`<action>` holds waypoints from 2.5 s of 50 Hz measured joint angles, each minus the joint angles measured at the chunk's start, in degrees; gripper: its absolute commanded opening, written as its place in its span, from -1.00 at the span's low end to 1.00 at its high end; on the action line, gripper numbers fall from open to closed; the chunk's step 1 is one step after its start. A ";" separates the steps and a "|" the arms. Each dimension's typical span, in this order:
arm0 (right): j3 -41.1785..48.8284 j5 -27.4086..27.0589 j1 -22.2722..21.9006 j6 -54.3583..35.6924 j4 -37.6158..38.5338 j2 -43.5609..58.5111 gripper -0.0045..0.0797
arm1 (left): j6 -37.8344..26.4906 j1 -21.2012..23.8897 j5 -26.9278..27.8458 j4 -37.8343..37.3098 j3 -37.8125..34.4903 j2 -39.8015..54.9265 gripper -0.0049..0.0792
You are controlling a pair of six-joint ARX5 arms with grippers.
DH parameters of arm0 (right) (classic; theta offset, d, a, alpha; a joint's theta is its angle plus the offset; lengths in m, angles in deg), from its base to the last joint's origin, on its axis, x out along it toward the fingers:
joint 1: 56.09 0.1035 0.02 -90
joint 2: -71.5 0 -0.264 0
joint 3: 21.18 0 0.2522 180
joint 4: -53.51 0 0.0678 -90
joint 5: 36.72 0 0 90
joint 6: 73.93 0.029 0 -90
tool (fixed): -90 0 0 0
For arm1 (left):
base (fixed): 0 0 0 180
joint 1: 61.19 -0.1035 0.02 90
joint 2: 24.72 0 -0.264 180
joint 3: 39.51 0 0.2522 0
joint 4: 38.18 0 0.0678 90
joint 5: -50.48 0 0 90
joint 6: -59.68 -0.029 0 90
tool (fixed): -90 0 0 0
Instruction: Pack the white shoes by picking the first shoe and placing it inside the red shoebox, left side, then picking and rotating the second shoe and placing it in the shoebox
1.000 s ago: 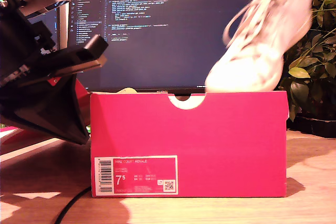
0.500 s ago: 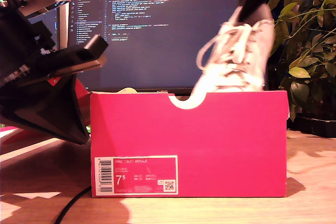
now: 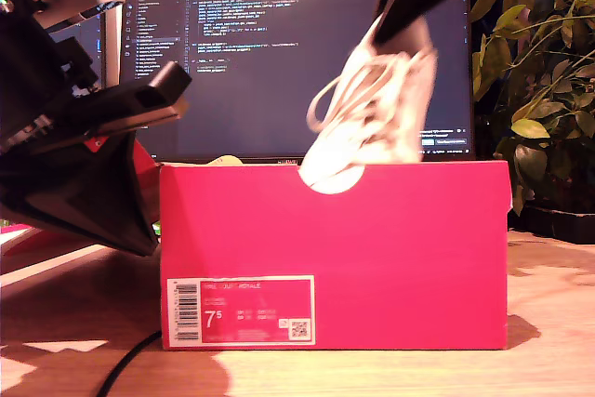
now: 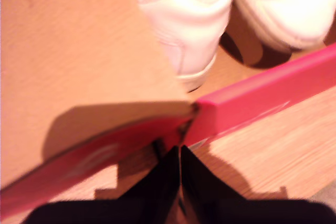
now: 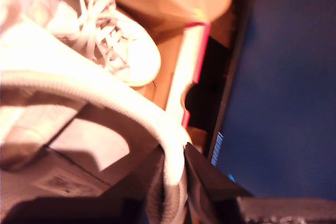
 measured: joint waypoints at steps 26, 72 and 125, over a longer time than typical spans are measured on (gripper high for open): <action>0.00 0.00 0.68 -3.54 -2.16 4.59 -0.92 | 0.00 -0.04 0.02 0.02 0.00 0.00 -0.93; -0.39 1.68 0.68 -4.61 -0.31 12.00 -0.92 | 0.00 -0.04 -0.04 -0.20 0.00 0.00 -0.93; -0.42 -1.42 0.57 2.89 3.93 12.02 -0.38 | 0.02 -0.17 -1.53 1.29 0.00 0.00 -0.93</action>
